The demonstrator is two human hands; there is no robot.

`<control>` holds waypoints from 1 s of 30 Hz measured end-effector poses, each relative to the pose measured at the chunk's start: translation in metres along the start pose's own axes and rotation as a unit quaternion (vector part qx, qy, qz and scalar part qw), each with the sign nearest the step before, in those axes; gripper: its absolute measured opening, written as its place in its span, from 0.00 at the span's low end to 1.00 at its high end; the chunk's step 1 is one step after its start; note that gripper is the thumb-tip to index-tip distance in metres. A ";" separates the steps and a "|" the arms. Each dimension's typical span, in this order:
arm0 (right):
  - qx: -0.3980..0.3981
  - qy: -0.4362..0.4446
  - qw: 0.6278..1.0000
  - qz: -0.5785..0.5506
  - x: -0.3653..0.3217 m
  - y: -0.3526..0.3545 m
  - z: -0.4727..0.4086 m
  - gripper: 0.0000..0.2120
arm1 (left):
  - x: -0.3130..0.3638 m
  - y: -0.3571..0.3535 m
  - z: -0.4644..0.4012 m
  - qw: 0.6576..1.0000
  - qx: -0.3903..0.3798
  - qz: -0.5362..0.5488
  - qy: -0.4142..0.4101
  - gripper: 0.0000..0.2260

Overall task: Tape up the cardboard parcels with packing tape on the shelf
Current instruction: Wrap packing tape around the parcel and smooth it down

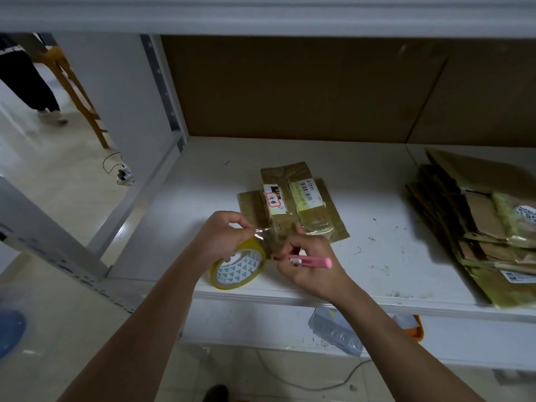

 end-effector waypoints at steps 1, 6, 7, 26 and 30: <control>0.001 -0.014 1.000 -0.013 0.002 0.001 -0.001 0.06 | 0.001 0.000 0.000 1.000 -0.007 -0.002 -0.001 0.04; -0.011 -0.033 0.999 -0.021 0.005 0.004 -0.005 0.06 | -0.002 0.011 0.000 0.998 -0.048 -0.039 -0.003 0.04; -0.010 -0.043 0.998 -0.033 0.007 0.006 -0.005 0.08 | -0.004 0.017 0.000 0.998 -0.049 -0.042 -0.006 0.05; 0.166 -0.174 0.909 0.341 0.094 0.126 0.026 0.23 | 0.007 0.009 -0.001 0.994 -0.024 -0.105 -0.026 0.06; 0.128 -0.246 0.890 0.361 0.105 0.129 0.033 0.28 | 0.009 0.003 0.001 0.994 -0.030 -0.098 -0.035 0.06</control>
Point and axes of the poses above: each hand's wrist, its own z-axis away from the middle knuckle, its own y-axis out of the back of the hand, x = y × z, the point moved 8 cm from there along -z, towards the middle knuckle, and after that the axes turned 11 degrees about -y, right-handed, at the moved point
